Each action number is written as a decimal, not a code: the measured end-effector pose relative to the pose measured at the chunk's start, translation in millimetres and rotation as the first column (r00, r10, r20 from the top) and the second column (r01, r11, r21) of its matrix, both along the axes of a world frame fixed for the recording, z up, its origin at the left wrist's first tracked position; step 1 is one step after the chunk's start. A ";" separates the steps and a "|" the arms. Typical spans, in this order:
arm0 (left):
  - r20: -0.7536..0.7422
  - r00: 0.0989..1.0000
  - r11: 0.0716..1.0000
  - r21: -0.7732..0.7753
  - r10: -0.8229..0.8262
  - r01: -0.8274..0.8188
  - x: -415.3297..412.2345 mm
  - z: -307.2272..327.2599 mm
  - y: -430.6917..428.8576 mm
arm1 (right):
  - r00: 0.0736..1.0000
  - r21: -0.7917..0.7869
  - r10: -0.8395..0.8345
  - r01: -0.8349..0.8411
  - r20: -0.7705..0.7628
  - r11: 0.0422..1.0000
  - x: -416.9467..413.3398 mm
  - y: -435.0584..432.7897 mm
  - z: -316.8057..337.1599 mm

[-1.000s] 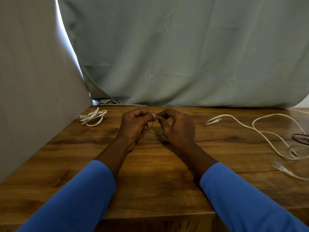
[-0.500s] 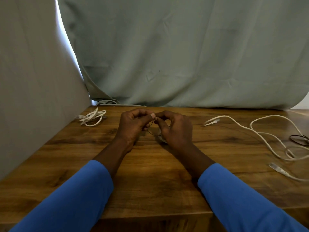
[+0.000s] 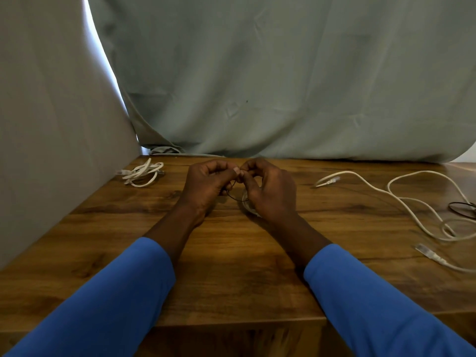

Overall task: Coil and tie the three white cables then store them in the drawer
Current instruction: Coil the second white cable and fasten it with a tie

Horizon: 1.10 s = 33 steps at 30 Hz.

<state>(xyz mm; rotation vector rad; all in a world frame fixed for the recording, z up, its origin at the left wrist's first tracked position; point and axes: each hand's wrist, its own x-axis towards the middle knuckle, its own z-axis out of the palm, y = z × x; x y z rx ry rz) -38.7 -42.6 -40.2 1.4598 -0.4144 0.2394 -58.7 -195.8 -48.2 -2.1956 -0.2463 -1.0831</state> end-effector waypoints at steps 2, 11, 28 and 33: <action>-0.004 1.000 1.000 -0.020 0.008 -0.008 1.2 -0.9 0.5 | 1.000 0.045 0.029 -0.029 -0.010 0.999 -0.7 0.5 0.8; 0.110 0.992 0.998 -0.012 0.067 -0.066 3.4 2.0 0.7 | 0.922 0.387 0.381 -0.327 -0.069 0.862 -1.9 2.2 3.8; 0.072 0.994 0.995 -0.065 0.086 -0.082 3.3 7.5 1.2 | 0.697 0.855 0.712 -0.311 -0.091 0.414 -6.5 5.5 17.8; -0.037 0.992 0.966 -0.229 0.117 -0.123 6.3 14.0 6.3 | 0.694 0.823 0.686 -0.248 -0.217 0.511 -6.4 9.1 15.4</action>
